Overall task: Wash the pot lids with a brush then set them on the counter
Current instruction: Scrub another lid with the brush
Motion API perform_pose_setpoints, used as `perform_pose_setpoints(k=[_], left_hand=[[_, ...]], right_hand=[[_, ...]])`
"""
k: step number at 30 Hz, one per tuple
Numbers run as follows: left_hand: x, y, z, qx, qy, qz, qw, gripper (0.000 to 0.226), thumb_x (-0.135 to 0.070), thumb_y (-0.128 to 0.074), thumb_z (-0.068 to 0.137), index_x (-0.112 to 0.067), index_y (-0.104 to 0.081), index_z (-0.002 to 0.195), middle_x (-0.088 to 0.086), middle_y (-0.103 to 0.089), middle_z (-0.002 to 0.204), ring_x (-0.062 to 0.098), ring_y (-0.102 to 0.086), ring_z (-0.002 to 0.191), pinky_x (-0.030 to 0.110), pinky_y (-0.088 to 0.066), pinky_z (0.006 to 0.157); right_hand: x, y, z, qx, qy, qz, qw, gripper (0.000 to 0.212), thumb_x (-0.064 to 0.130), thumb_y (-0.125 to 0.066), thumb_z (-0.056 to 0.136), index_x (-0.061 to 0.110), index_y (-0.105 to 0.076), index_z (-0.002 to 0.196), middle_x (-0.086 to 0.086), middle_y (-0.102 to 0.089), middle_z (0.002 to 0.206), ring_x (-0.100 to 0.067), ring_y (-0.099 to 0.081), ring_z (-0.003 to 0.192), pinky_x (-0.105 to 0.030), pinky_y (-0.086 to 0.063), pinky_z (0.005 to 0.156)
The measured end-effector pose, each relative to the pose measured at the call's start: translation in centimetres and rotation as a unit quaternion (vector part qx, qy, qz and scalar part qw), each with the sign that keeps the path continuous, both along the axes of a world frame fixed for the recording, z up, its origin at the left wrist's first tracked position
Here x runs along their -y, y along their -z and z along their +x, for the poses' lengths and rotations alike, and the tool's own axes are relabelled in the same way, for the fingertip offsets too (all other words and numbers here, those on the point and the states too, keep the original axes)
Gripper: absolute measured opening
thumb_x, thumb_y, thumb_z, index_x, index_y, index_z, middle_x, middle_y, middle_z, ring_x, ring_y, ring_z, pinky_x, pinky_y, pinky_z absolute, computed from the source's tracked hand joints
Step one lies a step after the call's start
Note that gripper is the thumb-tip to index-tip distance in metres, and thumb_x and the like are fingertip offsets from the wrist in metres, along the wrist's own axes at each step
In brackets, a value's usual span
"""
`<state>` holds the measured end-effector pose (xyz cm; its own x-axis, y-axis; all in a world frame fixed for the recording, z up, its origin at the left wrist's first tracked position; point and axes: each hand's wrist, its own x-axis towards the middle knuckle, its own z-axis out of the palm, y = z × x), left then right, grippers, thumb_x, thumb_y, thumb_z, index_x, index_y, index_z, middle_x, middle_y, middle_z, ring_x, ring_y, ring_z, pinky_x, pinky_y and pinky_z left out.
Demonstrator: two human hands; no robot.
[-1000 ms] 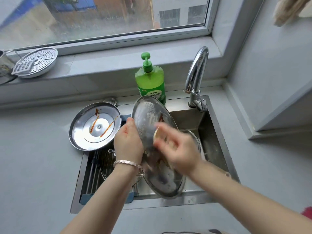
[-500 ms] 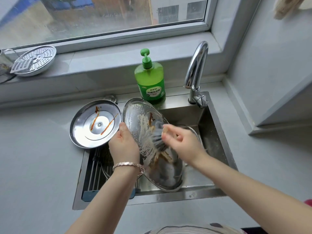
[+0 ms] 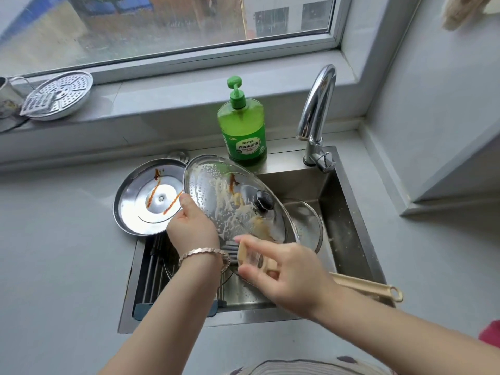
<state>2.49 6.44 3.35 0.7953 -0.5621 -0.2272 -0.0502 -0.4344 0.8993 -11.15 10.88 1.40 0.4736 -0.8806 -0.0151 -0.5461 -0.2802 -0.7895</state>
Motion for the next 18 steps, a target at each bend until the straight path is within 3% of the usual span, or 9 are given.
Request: perform_pose_setpoints(k=[3,6,11,13,18], left_hand=[[-0.2,-0.2,-0.2,-0.014,-0.002,-0.006,1.000,0.051,-0.038,-0.035,0.099,-0.009,-0.035,0.057,0.006,-0.036,0.054,0.017,-0.032,0.049,0.026,-0.027,0.045],[-0.2,-0.5,-0.8,-0.004,0.003,-0.013,1.000,0.053,-0.038,-0.034,0.099,-0.010,-0.031,0.054,0.007,-0.032,0.052,0.017,-0.029,0.049,0.030,-0.024,0.047],[-0.1,-0.3,-0.9,0.024,0.037,0.001,0.999,0.054,-0.034,-0.035,0.099,-0.008,-0.034,0.052,0.007,-0.035,0.051,0.017,-0.030,0.048,0.019,-0.027,0.037],[0.1,-0.5,-0.2,0.013,0.025,0.007,1.000,0.052,-0.034,-0.036,0.099,-0.008,-0.035,0.054,0.008,-0.035,0.053,0.017,-0.030,0.048,0.017,-0.028,0.036],[-0.2,-0.8,-0.1,-0.003,0.024,-0.025,0.999,0.050,-0.037,-0.036,0.098,-0.011,-0.037,0.056,0.005,-0.038,0.054,0.018,-0.034,0.051,0.024,-0.028,0.045]], right_hand=[[2.7,1.1,-1.3,-0.038,0.080,0.017,0.996,0.043,0.058,-0.045,0.087,0.047,-0.049,0.128,0.007,-0.043,0.042,-0.006,-0.042,0.045,-0.021,-0.034,0.052],[4.7,0.7,-1.4,-0.034,0.138,0.040,0.989,0.041,0.050,-0.047,0.090,0.044,-0.047,0.130,0.009,-0.044,0.051,-0.010,-0.046,0.059,-0.028,-0.041,0.061],[2.7,-1.4,1.4,-0.029,0.046,-0.111,0.992,0.044,0.055,-0.047,0.086,0.042,-0.053,0.127,0.012,-0.056,0.054,0.000,-0.041,0.051,-0.022,-0.036,0.051],[1.6,-0.5,0.6,-0.047,0.005,-0.143,0.989,0.046,0.056,-0.044,0.082,0.038,-0.058,0.122,0.011,-0.063,0.059,-0.002,-0.048,0.050,-0.020,-0.038,0.047],[1.1,0.6,-1.4,-0.049,-0.033,-0.076,0.995,0.059,0.066,-0.029,0.076,0.045,-0.051,0.127,0.010,-0.070,0.077,-0.008,-0.061,0.070,-0.025,-0.041,0.055]])
